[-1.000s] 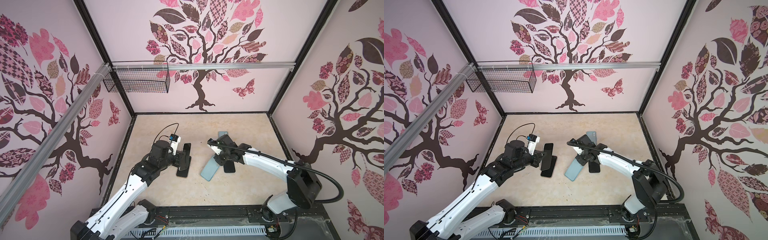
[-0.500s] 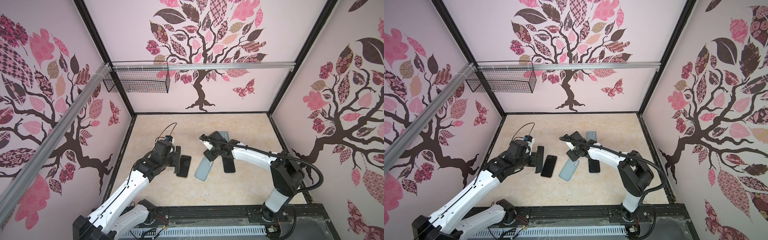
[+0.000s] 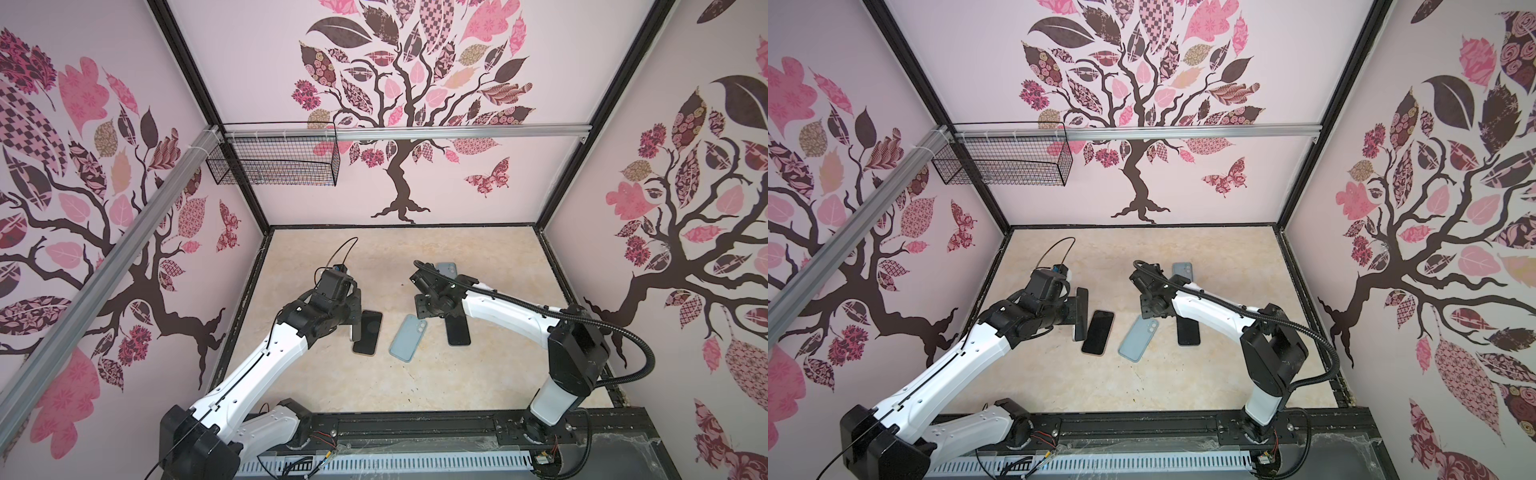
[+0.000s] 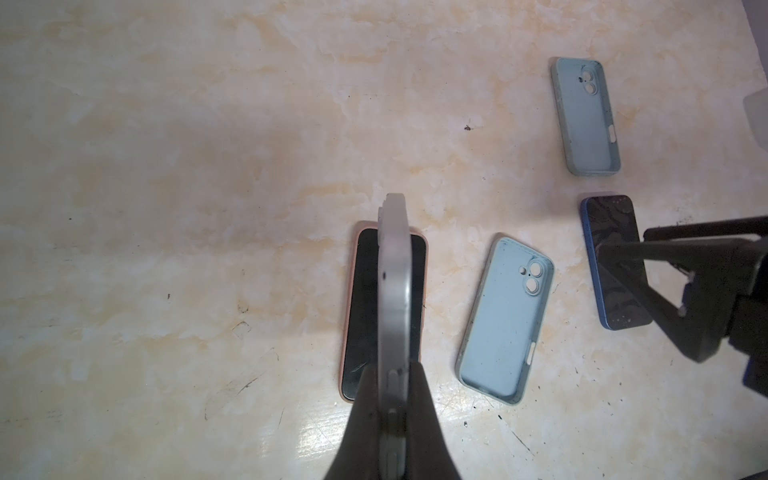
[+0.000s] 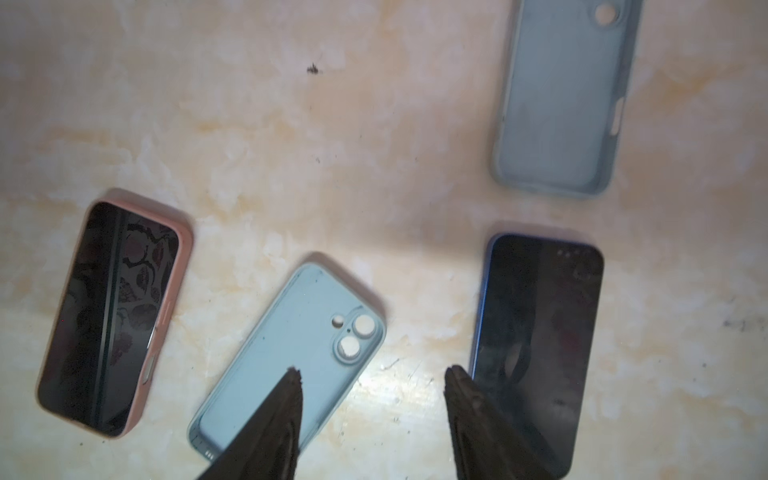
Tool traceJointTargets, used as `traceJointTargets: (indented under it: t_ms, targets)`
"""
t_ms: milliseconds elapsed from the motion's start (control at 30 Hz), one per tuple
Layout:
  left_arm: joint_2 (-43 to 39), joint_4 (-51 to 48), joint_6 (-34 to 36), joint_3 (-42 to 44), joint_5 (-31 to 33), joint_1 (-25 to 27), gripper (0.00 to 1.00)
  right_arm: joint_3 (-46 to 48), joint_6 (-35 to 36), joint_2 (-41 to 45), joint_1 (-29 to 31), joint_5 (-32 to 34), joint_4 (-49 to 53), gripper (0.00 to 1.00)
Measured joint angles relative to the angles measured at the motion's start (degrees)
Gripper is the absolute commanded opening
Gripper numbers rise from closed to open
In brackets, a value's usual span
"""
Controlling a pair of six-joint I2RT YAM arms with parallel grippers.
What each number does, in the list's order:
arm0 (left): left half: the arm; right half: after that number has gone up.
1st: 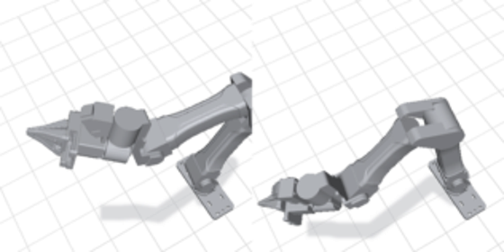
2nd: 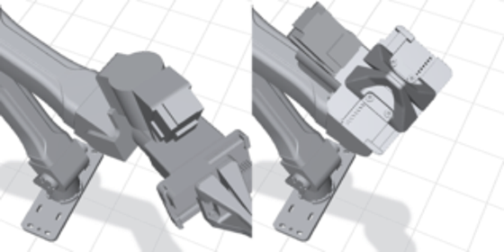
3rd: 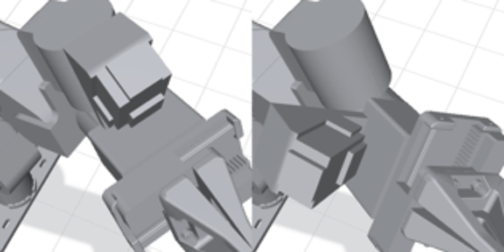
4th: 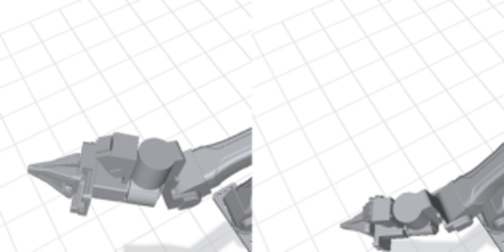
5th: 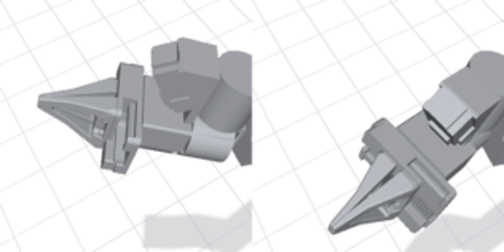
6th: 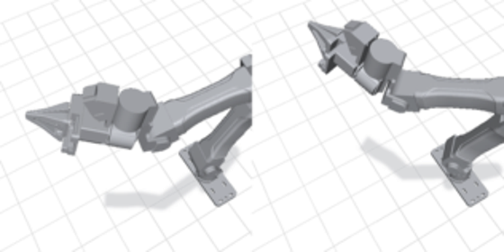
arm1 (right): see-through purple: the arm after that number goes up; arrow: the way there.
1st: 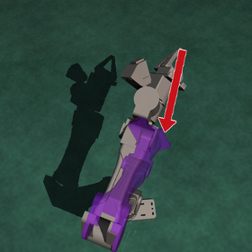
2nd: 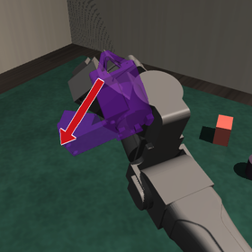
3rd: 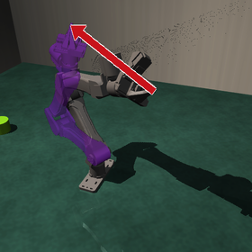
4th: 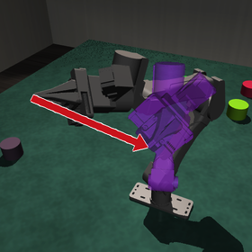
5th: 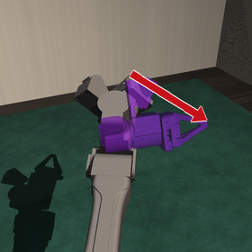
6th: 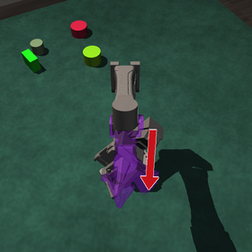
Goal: Take the phone out of the phone case
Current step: 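Lower the empty mint case toward the table with the right gripper, then set the mint case beside the light blue case and open the right gripper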
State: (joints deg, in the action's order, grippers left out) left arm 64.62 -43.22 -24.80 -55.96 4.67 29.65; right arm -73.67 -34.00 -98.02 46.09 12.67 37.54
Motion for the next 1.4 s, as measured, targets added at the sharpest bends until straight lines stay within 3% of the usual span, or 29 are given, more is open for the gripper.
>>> traceJointTargets:
  t_ms: [233, 600, 733, 967, 1400]
  targets:
    - [2.4, 0.0, 0.1, -0.1, -3.1, -1.5, 0.0, 2.7, -11.6, -2.1, 3.4, -4.1, 0.7, 0.51]
    - [-1.8, 8.1, -5.4, 4.6, -26.6, -23.1, 0.0, 3.5, -16.3, -7.0, 3.3, -10.0, -1.3, 0.47]
    - [-2.6, 11.0, -8.3, 7.8, -34.0, -28.2, 0.0, 3.5, -16.9, -7.3, 3.3, -10.9, -1.5, 0.44]
    - [-3.0, 15.3, -11.6, 8.8, -41.0, -28.8, 0.0, 3.5, -17.3, -9.7, 3.3, -11.5, -1.4, 0.4]
    - [-3.5, 17.0, -12.2, 9.0, -42.7, -28.8, 0.0, 3.4, -17.2, -10.5, 3.3, -11.6, -1.3, 0.23]
